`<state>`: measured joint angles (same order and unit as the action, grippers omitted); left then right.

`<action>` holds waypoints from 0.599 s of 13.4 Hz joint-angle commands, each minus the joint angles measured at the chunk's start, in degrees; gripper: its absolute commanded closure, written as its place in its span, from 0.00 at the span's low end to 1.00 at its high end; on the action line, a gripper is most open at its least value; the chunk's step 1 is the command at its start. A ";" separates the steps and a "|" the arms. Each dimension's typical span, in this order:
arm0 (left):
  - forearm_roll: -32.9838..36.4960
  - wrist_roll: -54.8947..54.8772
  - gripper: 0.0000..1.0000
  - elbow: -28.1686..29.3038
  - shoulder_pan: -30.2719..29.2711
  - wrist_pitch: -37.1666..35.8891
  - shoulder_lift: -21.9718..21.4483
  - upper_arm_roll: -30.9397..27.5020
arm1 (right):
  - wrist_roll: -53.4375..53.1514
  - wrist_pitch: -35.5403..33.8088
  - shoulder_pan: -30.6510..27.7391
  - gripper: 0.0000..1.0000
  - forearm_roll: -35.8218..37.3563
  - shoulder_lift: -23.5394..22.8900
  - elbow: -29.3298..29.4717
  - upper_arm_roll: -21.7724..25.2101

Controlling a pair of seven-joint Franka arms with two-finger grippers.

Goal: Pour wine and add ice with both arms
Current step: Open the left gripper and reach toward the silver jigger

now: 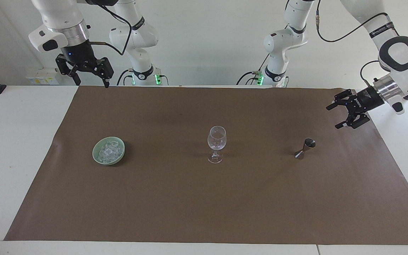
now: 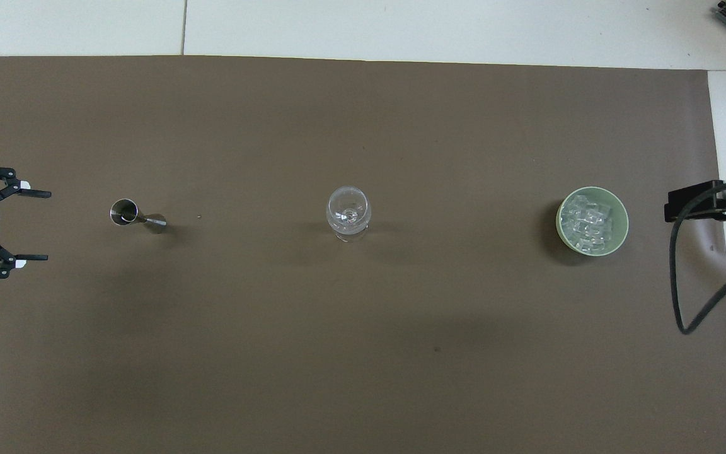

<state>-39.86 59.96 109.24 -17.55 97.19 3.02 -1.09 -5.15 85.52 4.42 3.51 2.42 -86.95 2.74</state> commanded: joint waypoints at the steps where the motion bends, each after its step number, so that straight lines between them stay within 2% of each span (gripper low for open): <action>1: -5.73 0.86 0.00 7.37 -2.39 5.54 -2.75 0.47 | 0.84 -0.27 -0.03 0.00 -1.05 0.92 -0.94 0.33; 4: -11.19 0.78 0.00 12.47 -3.10 10.12 -2.93 0.47 | 0.84 -0.27 -0.03 0.00 -1.05 0.92 -0.94 0.25; 8: -18.49 0.43 0.00 14.16 -5.65 10.66 1.19 0.56 | 0.84 -0.27 -0.03 0.00 -1.05 0.92 -0.94 0.33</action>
<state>-55.45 60.11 122.11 -21.25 107.00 3.01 -1.14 -5.15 85.52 4.42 3.51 2.42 -86.95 2.74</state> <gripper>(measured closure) 0.000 0.000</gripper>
